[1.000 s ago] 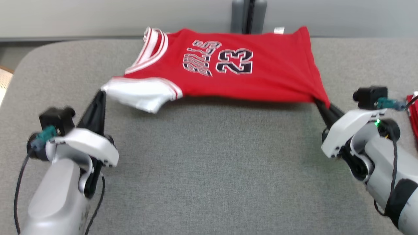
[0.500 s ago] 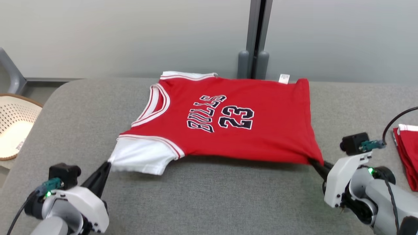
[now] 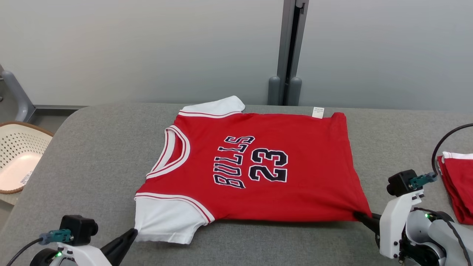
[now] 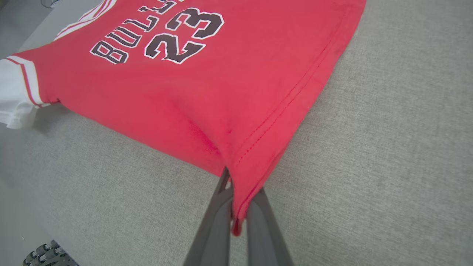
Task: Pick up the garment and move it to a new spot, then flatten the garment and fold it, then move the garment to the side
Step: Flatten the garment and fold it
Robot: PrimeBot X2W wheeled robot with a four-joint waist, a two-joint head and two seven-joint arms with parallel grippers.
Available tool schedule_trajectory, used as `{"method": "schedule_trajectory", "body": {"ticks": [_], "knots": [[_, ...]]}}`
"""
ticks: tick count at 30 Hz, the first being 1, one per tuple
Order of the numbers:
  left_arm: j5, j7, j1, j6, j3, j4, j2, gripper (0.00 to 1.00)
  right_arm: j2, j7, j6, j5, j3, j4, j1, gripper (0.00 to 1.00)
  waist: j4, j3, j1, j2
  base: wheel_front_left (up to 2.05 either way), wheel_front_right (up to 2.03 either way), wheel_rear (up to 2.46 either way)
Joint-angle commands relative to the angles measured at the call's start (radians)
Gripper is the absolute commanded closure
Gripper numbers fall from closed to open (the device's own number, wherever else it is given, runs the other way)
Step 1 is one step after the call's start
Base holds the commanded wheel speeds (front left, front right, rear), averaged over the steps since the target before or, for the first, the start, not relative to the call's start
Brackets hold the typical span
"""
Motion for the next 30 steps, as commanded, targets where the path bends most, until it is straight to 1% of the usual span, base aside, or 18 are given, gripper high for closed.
{"method": "schedule_trajectory", "body": {"ticks": [1,6,10,14,19,22,23,25,27,30], "knots": [[-0.012,0.007,0.013,0.001,0.0,-0.013,0.014,1.0,-0.012,0.012,-0.002,0.012,0.0,-0.006,0.013,1.0,-0.002,-0.002,0.0,0.0,0.0,0.0,0.0],[-0.074,0.093,0.066,0.001,-0.014,-0.105,0.085,1.0,-0.055,0.091,-0.002,0.04,0.021,-0.081,0.023,1.0,-0.016,-0.008,0.0,0.0,0.0,0.0,0.0],[-0.129,0.156,0.1,0.001,-0.037,-0.187,0.136,1.0,-0.086,0.177,-0.002,0.078,0.028,-0.12,0.037,1.0,-0.028,-0.012,0.0,0.0,0.0,0.0,0.0],[-0.169,0.198,0.12,0.001,-0.042,-0.249,0.176,1.0,-0.114,0.248,-0.002,0.098,0.034,-0.158,0.041,1.0,-0.035,-0.017,0.0,0.0,0.0,0.0,0.0],[-0.219,0.253,0.136,0.001,-0.041,-0.31,0.225,1.0,-0.152,0.292,-0.002,0.121,0.037,-0.222,0.051,1.0,-0.043,-0.017,0.0,0.0,0.0,0.0,0.0],[-0.253,0.287,0.148,0.001,-0.045,-0.351,0.254,1.0,-0.176,0.346,-0.002,0.144,0.039,-0.26,0.06,1.0,-0.048,-0.016,0.0,0.0,0.0,0.0,0.0],[-0.271,0.308,0.157,0.002,-0.042,-0.373,0.272,1.0,-0.19,0.371,-0.002,0.154,0.039,-0.283,0.06,1.0,-0.051,-0.013,0.0,0.0,0.0,0.0,0.0],[-0.283,0.323,0.16,0.008,-0.036,-0.391,0.288,1.0,-0.201,0.391,-0.002,0.16,0.04,-0.297,0.055,1.0,-0.055,-0.006,0.0,0.0,0.0,0.0,0.0],[-0.271,0.331,0.15,0.006,-0.036,-0.4,0.304,1.0,-0.208,0.402,-0.002,0.157,0.039,-0.304,0.045,1.0,-0.058,0.001,0.0,0.0,0.0,0.0,0.0],[-0.245,0.337,0.118,0.005,-0.039,-0.408,0.31,1.0,-0.2,0.388,-0.002,0.169,0.017,-0.308,0.031,1.0,-0.06,0.009,0.0,0.0,0.0,0.0,0.0]]}}
